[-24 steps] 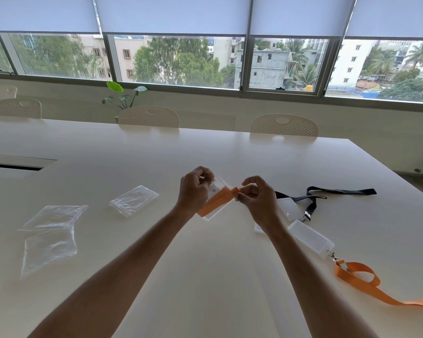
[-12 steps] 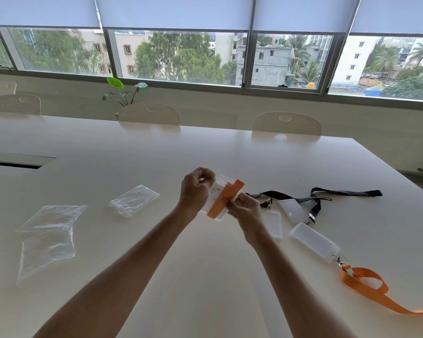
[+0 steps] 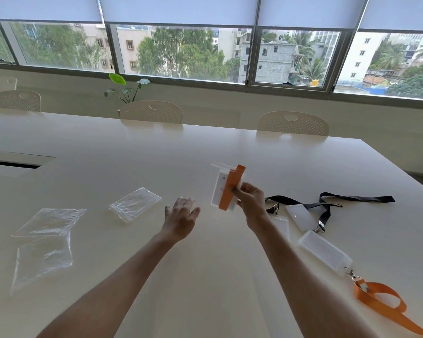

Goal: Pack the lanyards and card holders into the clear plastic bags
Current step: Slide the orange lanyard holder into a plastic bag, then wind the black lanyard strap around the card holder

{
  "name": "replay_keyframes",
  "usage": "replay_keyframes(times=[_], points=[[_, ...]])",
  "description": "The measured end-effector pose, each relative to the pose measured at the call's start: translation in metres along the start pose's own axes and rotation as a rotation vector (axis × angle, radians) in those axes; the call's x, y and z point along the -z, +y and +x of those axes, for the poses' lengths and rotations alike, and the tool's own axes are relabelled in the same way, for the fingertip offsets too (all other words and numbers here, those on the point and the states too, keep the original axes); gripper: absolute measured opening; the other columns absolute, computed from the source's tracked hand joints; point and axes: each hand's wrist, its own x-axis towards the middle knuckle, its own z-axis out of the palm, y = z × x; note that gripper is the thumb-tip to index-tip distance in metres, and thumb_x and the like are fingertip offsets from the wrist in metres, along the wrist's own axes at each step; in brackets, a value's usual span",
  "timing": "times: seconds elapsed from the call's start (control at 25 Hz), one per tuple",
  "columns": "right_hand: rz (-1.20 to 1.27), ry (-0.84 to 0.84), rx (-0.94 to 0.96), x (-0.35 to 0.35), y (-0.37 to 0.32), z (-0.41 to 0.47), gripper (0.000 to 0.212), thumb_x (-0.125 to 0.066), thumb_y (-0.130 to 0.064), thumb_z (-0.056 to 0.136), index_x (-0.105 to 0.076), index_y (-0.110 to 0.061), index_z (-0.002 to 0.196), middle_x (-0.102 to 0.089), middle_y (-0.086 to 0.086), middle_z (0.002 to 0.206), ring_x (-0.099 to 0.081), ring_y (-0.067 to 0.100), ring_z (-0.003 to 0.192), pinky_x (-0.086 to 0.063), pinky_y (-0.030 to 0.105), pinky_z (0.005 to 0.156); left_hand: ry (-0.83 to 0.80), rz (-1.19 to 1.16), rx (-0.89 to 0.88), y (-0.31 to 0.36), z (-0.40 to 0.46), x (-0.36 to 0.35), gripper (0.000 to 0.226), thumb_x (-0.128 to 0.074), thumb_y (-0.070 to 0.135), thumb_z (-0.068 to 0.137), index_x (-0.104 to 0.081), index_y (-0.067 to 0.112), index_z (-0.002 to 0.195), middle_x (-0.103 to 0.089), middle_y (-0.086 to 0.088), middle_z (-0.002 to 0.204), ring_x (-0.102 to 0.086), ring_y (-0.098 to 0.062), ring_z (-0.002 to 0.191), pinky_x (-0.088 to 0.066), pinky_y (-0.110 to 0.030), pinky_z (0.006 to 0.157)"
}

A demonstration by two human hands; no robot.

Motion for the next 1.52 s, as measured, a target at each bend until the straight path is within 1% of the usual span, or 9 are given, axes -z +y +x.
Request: replay_keyframes(times=[0.2,0.36,0.76,0.92,1.04,1.12,1.2,1.32,1.52], points=[[-0.032,0.036,-0.091,-0.02,0.003,0.032,0.008,-0.068,-0.008,0.084,-0.066,-0.009,0.076,-0.068,0.027,0.093,-0.061,0.03,0.081,-0.049,0.059,0.091,-0.11,0.255,-0.04,-0.01,-0.005,-0.016,0.062,-0.033,0.049,0.096,-0.024,0.016,0.148,-0.017,0.0,0.158,-0.008,-0.017,0.146,-0.001,-0.051,0.115],[-0.065,0.075,-0.198,-0.034,0.017,0.056,0.015,-0.073,-0.015,0.08,-0.068,-0.004,0.089,-0.071,0.022,0.101,-0.068,0.039,0.097,-0.055,0.052,0.089,-0.067,0.275,-0.032,-0.008,-0.006,-0.019,0.064,-0.033,0.051,0.095,-0.024,0.015,0.147,-0.019,-0.001,0.158,-0.01,-0.018,0.146,-0.002,-0.051,0.115],[-0.425,0.08,-0.199,-0.061,0.039,0.099,0.016,-0.072,-0.03,0.079,-0.069,-0.015,0.074,-0.073,0.008,0.086,-0.068,0.025,0.081,-0.057,0.04,0.081,-0.023,0.294,-0.026,-0.007,-0.006,-0.02,0.065,-0.033,0.053,0.094,-0.027,0.016,0.147,-0.021,0.0,0.157,-0.011,-0.019,0.145,-0.003,-0.05,0.116],[-0.807,0.013,-0.107,-0.062,0.039,0.102,0.039,-0.064,-0.039,0.081,-0.054,-0.014,0.053,-0.059,0.004,0.062,-0.058,0.026,0.068,-0.038,0.03,0.056,-0.02,0.296,-0.027,-0.006,-0.007,-0.019,0.065,-0.034,0.054,0.093,-0.028,0.017,0.146,-0.021,0.001,0.157,-0.011,-0.018,0.145,-0.002,-0.049,0.116],[-0.922,0.034,-0.075,-0.052,0.037,0.1,0.049,-0.061,-0.047,0.083,-0.044,-0.014,0.05,-0.052,0.007,0.062,-0.052,0.028,0.067,-0.03,0.031,0.052,-0.016,0.29,-0.026,-0.006,-0.007,-0.019,0.065,-0.035,0.054,0.093,-0.028,0.017,0.146,-0.021,0.001,0.157,-0.012,-0.018,0.145,-0.002,-0.049,0.116],[-0.949,0.056,-0.073,-0.044,0.036,0.095,0.047,-0.059,-0.048,0.084,-0.051,-0.012,0.054,-0.055,0.009,0.063,-0.056,0.031,0.071,-0.033,0.031,0.052,-0.012,0.291,-0.029,-0.006,-0.007,-0.019,0.065,-0.035,0.054,0.093,-0.029,0.017,0.145,-0.023,0.001,0.156,-0.013,-0.018,0.145,-0.003,-0.049,0.116],[-0.987,0.065,-0.047,-0.035,0.035,0.089,0.037,-0.06,-0.044,0.083,-0.064,-0.01,0.068,-0.063,0.012,0.072,-0.061,0.035,0.081,-0.042,0.033,0.062,-0.001,0.282,-0.032,-0.006,-0.007,-0.02,0.064,-0.035,0.054,0.092,-0.031,0.017,0.144,-0.025,0.001,0.156,-0.014,-0.017,0.144,-0.005,-0.049,0.116],[-1.039,0.11,0.001,-0.018,0.035,0.072,0.03,-0.06,-0.037,0.082,-0.071,-0.016,0.102,-0.071,0.012,0.103,-0.063,0.035,0.101,-0.046,0.033,0.077,0.014,0.27,-0.035,-0.007,-0.007,-0.02,0.063,-0.037,0.054,0.091,-0.034,0.018,0.143,-0.027,0.001,0.155,-0.016,-0.017,0.144,-0.007,-0.049,0.115],[-1.121,0.179,0.168,0.016,0.019,0.038,0.026,-0.059,-0.031,0.083,-0.069,-0.019,0.103,-0.073,0.009,0.1,-0.064,0.034,0.099,-0.048,0.034,0.078,0.005,0.264,-0.027,-0.007,-0.007,-0.02,0.062,-0.038,0.054,0.091,-0.035,0.019,0.143,-0.027,0.002,0.155,-0.018,-0.017,0.144,-0.008,-0.048,0.115]])
